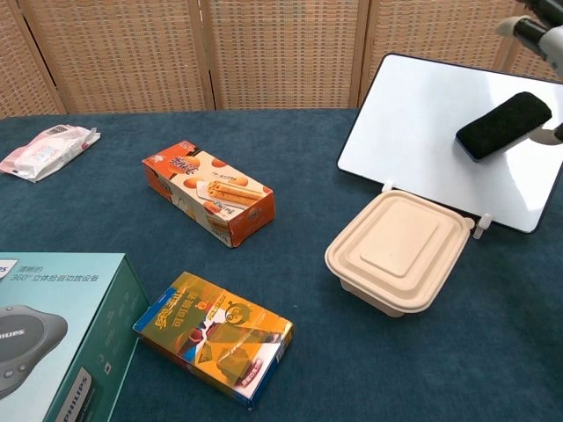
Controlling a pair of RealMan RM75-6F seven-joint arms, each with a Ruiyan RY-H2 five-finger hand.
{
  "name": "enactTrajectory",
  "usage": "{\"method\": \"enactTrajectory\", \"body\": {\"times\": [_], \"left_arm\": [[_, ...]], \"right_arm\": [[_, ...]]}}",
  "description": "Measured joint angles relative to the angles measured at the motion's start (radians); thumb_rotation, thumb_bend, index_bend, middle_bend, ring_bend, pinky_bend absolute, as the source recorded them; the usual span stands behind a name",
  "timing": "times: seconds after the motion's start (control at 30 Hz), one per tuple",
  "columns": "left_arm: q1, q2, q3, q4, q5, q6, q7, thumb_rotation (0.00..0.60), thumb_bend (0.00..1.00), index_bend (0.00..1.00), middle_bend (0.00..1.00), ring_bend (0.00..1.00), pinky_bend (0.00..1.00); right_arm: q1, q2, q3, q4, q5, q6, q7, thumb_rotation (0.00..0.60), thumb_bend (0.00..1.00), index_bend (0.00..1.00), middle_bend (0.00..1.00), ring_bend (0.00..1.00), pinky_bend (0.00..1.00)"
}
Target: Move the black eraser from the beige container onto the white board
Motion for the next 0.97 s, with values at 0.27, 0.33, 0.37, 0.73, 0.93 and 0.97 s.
{"method": "enactTrajectory", "body": {"times": [0.27,0.33,0.37,0.73,0.93,0.97], "left_arm": [[0.001,-0.002,0.001,-0.002,0.003,0.002,0.011,0.600,0.15,0.00,0.00,0.00,0.00],[0.002,-0.003,0.002,-0.001,0.003,0.002,0.015,0.600,0.15,0.00,0.00,0.00,0.00],[0.002,-0.004,0.001,-0.001,0.003,0.003,0.016,0.600,0.15,0.00,0.00,0.00,0.00],[0.003,-0.007,0.000,0.002,-0.001,0.003,0.025,0.600,0.15,0.00,0.00,0.00,0.00],[0.007,-0.005,-0.001,0.001,0.004,0.012,0.028,0.600,0.15,0.00,0.00,0.00,0.00],[0.007,-0.005,0.000,0.000,0.005,0.011,0.029,0.600,0.15,0.00,0.00,0.00,0.00]], "right_arm": [[-0.116,0.087,-0.073,-0.002,-0.056,0.050,0.391,0.600,0.05,0.11,0.00,0.00,0.00],[-0.150,0.100,-0.090,0.008,-0.064,0.062,0.483,0.600,0.05,0.11,0.00,0.00,0.00],[-0.164,0.106,-0.097,0.012,-0.067,0.066,0.518,0.600,0.05,0.11,0.00,0.00,0.00],[-0.284,0.162,-0.174,0.047,-0.115,0.092,0.773,0.600,0.05,0.11,0.00,0.00,0.00],[-0.310,0.183,-0.176,0.032,-0.141,0.110,0.769,0.600,0.05,0.11,0.00,0.00,0.00],[-0.313,0.186,-0.175,0.027,-0.141,0.110,0.768,0.600,0.05,0.11,0.00,0.00,0.00]]}}
